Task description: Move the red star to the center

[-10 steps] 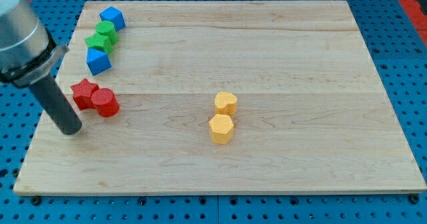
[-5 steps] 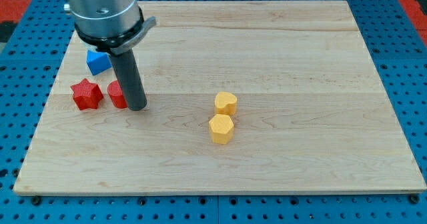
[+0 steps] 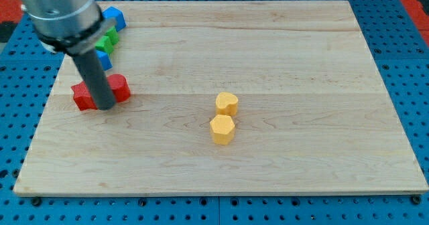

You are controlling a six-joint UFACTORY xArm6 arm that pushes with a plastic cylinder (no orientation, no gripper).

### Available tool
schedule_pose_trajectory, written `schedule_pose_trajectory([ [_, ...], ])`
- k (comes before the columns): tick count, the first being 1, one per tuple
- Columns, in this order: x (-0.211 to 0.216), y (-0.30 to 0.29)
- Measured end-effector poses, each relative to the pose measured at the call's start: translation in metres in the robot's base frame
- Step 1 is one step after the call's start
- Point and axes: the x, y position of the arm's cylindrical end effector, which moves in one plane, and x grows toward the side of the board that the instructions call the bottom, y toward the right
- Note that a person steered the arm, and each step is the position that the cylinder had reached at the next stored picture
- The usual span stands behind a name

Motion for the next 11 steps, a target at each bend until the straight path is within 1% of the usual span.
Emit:
schedule_pose_trajectory([
  [1,-0.020,-0.014],
  [2,-0.043,0.004],
  [3,-0.021,0.079],
  [4,0.001,0.011],
  [5,0.034,0.049],
  [6,0.010,0.087],
  [7,0.001,0.139],
  [8,-0.003,0.169],
  [9,-0.008,0.102],
  [10,-0.029,0.137],
  [11,-0.031,0.171],
])
